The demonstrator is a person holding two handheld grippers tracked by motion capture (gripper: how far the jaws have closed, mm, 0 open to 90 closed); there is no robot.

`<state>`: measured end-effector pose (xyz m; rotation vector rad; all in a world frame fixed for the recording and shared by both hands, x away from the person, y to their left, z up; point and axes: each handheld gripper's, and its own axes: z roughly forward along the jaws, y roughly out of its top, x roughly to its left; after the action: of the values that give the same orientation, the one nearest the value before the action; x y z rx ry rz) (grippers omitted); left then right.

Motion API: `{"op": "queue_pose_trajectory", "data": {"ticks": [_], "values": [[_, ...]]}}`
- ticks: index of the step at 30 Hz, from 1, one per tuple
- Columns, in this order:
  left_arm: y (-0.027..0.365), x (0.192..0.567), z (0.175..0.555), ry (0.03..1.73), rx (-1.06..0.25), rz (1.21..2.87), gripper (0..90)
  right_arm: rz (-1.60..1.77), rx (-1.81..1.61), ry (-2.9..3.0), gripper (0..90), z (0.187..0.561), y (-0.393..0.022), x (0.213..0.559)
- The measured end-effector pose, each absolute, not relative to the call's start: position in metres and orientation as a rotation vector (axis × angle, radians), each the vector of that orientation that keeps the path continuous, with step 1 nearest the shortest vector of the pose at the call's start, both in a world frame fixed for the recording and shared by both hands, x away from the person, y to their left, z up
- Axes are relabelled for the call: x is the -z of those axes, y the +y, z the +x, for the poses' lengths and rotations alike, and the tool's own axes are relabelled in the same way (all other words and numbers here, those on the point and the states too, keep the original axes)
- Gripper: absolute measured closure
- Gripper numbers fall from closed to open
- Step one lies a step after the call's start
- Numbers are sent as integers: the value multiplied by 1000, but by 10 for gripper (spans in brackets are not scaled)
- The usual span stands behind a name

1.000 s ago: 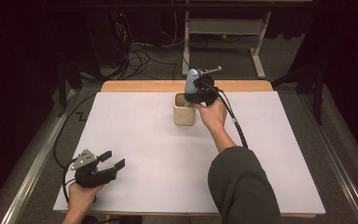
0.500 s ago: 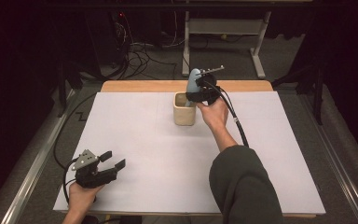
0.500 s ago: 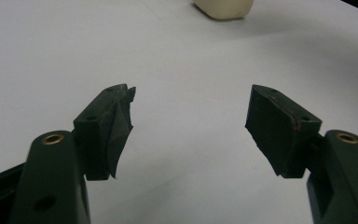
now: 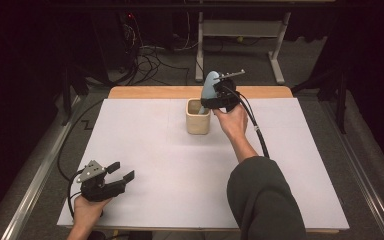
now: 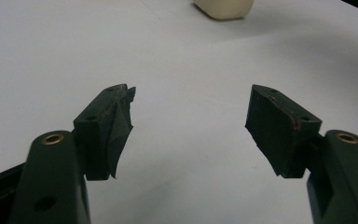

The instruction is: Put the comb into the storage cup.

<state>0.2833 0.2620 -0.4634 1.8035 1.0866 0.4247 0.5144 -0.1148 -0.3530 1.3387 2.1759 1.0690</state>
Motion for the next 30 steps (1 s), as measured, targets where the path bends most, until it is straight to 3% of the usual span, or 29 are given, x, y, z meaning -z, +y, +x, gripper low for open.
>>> {"op": "queue_pose_trajectory", "data": {"ticks": [30], "values": [[261,464,284,1088,-435,1797,318,1282,-1134,2152,307,490,-140,345]]}}
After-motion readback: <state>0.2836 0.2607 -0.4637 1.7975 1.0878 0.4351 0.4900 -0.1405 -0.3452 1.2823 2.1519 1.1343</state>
